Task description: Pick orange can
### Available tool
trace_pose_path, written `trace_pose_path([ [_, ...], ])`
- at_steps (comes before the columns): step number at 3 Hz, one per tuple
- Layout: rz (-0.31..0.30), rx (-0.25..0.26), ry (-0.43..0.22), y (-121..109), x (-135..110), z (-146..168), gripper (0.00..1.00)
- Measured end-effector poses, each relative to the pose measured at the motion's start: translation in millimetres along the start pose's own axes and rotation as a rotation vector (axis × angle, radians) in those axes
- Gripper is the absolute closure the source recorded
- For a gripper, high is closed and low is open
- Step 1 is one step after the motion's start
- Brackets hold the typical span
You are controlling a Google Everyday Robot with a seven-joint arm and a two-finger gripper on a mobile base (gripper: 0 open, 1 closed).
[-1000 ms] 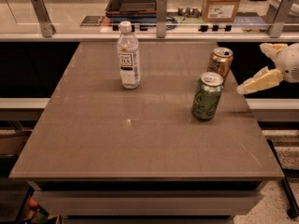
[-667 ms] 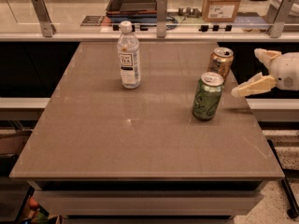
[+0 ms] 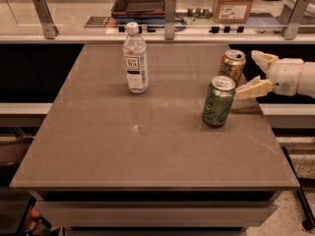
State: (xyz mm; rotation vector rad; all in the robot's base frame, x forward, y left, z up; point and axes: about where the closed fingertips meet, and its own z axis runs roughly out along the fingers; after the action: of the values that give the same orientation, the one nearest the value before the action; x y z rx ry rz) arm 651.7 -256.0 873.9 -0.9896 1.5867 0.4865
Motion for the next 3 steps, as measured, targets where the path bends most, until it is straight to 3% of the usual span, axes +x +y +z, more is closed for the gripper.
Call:
trace_pose_path([
  [1, -0.001, -0.044, -0.039, 4.0, -7.3, 22.7, 0.0],
  [2, -0.002, -0.047, -0.039, 5.1, -7.6, 24.9, 0.18],
  [3, -0.002, -0.053, -0.041, 6.5, -8.3, 28.2, 0.42],
])
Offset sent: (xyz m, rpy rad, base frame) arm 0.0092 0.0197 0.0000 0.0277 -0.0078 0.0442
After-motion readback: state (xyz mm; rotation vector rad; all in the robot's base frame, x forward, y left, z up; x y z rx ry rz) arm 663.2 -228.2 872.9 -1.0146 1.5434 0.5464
